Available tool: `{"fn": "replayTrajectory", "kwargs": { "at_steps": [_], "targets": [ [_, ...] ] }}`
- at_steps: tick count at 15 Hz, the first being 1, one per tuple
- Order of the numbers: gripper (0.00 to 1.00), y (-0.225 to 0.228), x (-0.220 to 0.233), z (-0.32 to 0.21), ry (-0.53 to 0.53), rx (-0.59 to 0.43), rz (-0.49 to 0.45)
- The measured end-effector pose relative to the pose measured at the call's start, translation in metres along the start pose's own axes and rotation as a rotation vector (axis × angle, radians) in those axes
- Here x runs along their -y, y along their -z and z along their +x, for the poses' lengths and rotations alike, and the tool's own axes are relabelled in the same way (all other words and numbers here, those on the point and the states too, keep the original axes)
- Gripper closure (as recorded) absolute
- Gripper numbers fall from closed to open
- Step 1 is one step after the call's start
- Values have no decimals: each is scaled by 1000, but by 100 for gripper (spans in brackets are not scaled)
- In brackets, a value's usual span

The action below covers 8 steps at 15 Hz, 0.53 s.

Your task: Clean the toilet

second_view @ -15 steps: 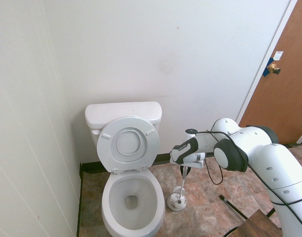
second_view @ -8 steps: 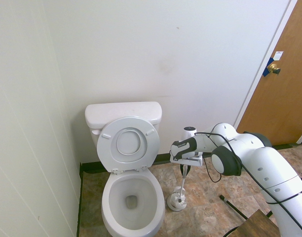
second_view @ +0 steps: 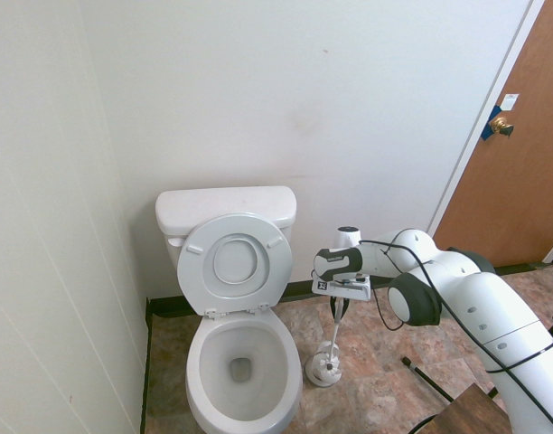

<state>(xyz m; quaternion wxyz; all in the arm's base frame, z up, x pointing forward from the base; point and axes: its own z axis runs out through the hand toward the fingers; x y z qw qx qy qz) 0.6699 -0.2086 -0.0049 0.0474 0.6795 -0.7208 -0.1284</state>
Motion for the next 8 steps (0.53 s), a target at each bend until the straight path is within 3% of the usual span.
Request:
{"fn": "replayTrajectory", "kwargs": {
  "at_steps": [8],
  "targets": [
    [100,-2,12,12,6,34,-9]
  ]
}}
